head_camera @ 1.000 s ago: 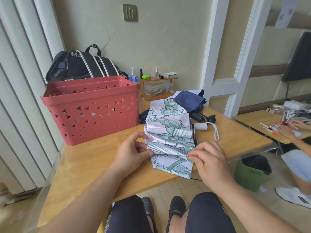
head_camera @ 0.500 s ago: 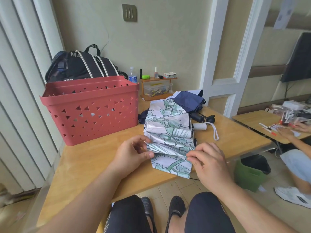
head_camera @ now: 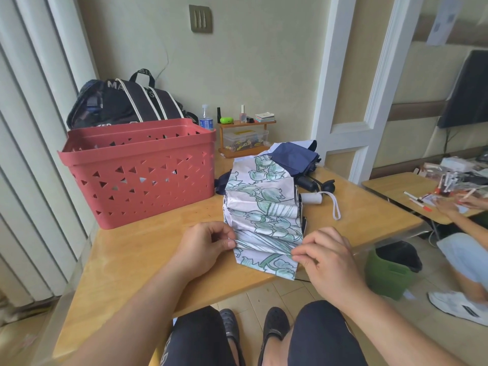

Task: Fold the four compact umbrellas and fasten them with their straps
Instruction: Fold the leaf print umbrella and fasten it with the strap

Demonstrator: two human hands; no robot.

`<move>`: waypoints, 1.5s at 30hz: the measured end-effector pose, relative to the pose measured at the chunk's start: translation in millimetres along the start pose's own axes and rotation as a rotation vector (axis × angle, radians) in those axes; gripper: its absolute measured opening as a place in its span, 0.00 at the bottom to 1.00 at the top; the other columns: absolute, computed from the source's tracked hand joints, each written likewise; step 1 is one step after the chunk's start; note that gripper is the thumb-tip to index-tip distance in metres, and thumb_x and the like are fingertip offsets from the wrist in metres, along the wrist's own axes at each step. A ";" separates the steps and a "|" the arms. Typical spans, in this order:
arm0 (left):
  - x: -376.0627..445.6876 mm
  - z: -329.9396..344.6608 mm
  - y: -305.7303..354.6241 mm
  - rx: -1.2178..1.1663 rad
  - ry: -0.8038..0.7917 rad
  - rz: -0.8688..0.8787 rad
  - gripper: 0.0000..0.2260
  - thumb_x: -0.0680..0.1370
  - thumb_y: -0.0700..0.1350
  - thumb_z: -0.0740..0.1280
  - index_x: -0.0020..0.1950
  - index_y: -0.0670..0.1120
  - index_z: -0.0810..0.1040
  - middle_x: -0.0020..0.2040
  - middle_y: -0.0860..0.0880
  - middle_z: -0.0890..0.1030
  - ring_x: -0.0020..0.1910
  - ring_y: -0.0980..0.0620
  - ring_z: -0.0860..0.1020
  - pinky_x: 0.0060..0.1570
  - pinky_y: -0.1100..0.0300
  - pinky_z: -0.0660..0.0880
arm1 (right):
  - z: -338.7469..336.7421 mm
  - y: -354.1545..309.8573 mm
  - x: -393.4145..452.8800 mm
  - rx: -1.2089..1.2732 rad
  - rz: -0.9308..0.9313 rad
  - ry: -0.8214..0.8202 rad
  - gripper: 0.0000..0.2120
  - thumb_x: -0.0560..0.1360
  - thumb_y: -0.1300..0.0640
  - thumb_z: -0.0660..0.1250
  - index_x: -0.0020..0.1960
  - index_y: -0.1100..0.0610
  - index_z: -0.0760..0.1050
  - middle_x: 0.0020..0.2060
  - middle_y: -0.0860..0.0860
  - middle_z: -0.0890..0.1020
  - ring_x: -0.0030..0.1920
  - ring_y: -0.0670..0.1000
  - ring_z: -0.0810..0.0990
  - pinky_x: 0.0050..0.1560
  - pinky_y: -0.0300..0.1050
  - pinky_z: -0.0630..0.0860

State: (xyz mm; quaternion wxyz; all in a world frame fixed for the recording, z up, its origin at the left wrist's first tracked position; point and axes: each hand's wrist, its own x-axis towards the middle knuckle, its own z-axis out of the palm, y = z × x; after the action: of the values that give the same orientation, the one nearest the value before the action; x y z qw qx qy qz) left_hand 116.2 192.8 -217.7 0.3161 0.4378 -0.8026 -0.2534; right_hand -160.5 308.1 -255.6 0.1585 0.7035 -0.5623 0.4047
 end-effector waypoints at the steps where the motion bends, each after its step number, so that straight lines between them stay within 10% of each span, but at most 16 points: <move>1: 0.3 -1.0 -2.0 0.013 -0.020 0.003 0.06 0.76 0.45 0.78 0.43 0.56 0.85 0.43 0.65 0.84 0.48 0.64 0.79 0.46 0.75 0.69 | 0.5 1.2 -1.8 0.005 -0.015 -0.004 0.04 0.72 0.56 0.79 0.44 0.49 0.86 0.42 0.38 0.78 0.51 0.47 0.74 0.49 0.56 0.73; 5: 0.1 -5.8 -3.9 0.073 -0.068 0.011 0.09 0.78 0.44 0.76 0.43 0.59 0.84 0.47 0.60 0.85 0.49 0.63 0.79 0.52 0.66 0.73 | 1.7 2.1 -6.0 0.029 -0.031 -0.034 0.10 0.74 0.43 0.70 0.43 0.48 0.85 0.42 0.37 0.79 0.51 0.47 0.74 0.50 0.53 0.72; 13: 13.9 -1.8 28.6 0.252 0.231 0.306 0.02 0.80 0.51 0.71 0.51 0.58 0.82 0.47 0.59 0.75 0.51 0.53 0.69 0.51 0.55 0.69 | 0.3 -11.5 -2.4 0.152 -0.029 -0.035 0.07 0.80 0.50 0.66 0.48 0.51 0.80 0.50 0.39 0.80 0.54 0.48 0.75 0.53 0.49 0.75; 26: 20.3 18.5 37.2 0.642 -0.115 0.463 0.27 0.76 0.65 0.69 0.74 0.63 0.71 0.68 0.56 0.74 0.68 0.50 0.69 0.63 0.53 0.64 | -3.9 -5.0 -5.5 0.180 0.016 -0.088 0.14 0.82 0.41 0.63 0.51 0.49 0.82 0.46 0.35 0.80 0.52 0.47 0.76 0.50 0.51 0.77; 45: -7.2 3.2 7.5 0.655 -0.124 0.656 0.15 0.83 0.64 0.59 0.62 0.60 0.78 0.47 0.56 0.83 0.48 0.50 0.82 0.55 0.53 0.74 | 2.3 -23.8 -4.6 -0.004 -0.113 -0.239 0.10 0.78 0.46 0.67 0.54 0.47 0.82 0.48 0.39 0.75 0.52 0.46 0.75 0.51 0.53 0.77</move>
State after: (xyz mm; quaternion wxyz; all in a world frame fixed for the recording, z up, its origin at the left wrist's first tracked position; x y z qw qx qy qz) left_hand 112.9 203.1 -216.7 0.1761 0.2216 -0.9538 0.1009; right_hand -138.0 317.1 -254.9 0.1142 0.7768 -0.5375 0.3076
